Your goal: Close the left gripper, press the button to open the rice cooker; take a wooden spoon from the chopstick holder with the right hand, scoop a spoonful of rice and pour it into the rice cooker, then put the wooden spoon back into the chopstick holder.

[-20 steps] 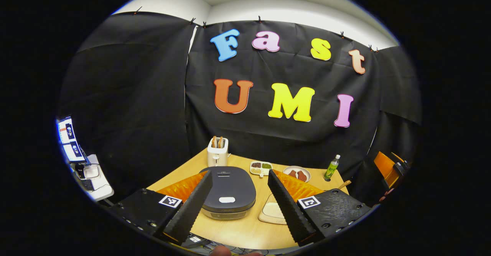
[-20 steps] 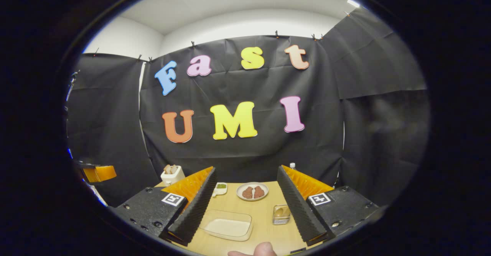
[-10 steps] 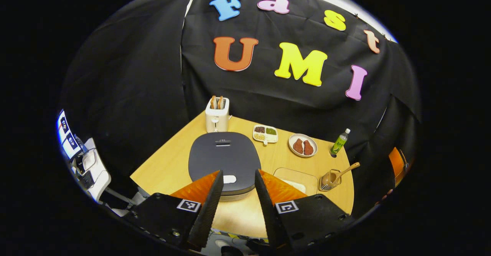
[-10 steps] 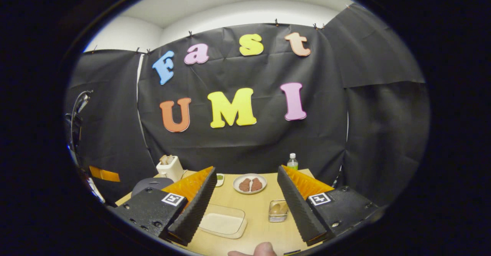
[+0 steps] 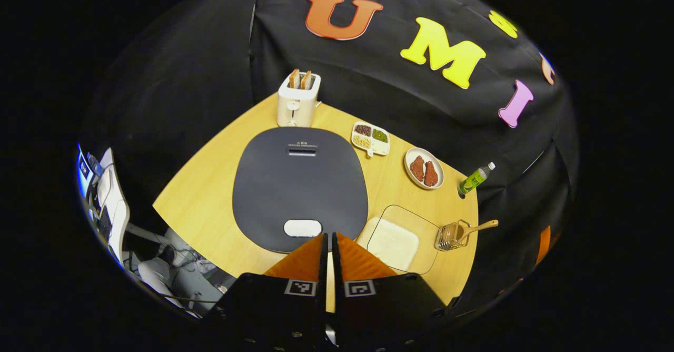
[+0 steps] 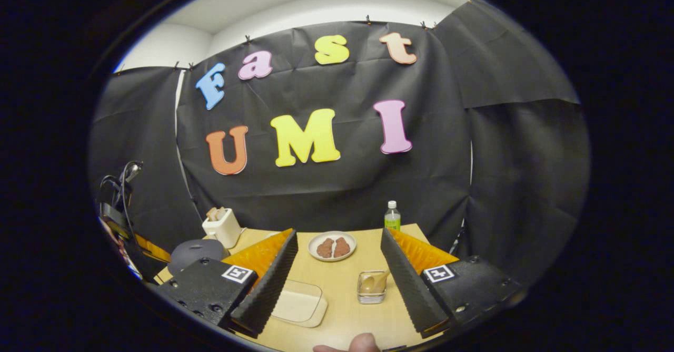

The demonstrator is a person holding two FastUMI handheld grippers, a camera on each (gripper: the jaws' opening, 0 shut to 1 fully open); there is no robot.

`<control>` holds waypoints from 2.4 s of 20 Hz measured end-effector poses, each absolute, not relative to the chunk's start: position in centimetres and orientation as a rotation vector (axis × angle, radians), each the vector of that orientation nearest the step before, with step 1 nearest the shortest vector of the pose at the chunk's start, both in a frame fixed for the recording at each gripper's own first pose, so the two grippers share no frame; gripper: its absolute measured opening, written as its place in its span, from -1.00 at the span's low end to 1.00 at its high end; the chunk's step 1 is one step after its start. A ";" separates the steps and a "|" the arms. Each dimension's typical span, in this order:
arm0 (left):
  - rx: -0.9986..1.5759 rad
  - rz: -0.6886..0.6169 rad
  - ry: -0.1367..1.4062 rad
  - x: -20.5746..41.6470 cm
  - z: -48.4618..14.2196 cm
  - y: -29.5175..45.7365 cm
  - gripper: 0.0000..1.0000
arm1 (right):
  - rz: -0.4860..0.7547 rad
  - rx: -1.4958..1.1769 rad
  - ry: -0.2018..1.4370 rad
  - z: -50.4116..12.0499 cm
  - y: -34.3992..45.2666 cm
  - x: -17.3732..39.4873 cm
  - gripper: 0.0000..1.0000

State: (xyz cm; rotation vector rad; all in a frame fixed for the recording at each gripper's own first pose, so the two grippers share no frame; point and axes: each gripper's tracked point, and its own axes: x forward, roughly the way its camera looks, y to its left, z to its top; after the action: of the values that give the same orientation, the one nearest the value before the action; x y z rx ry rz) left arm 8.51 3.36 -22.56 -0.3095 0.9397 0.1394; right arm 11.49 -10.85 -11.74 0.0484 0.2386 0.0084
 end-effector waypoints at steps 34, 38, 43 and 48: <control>-0.256 0.173 0.632 13.8 -16.3 7.3 -0.99 | -0.034 -0.011 0.218 -10.7 -13.8 9.1 1.00; -0.323 0.130 0.469 16.3 -10.7 7.6 -0.99 | -0.037 -0.032 0.190 -9.0 -13.7 8.4 1.00; -0.270 0.028 0.319 14.7 -6.4 5.6 -0.29 | -0.020 -0.031 0.179 -8.4 -12.8 7.3 1.00; -0.170 0.014 0.243 10.3 -4.1 4.1 0.89 | -0.006 -0.030 0.172 -8.2 -12.1 6.6 1.00</control>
State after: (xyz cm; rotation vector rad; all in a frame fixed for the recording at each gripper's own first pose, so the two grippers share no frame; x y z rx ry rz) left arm 10.33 4.12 -4.09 -0.1701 0.2434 0.0144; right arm 6.58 -12.07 -8.24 -0.0302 0.1721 -0.0063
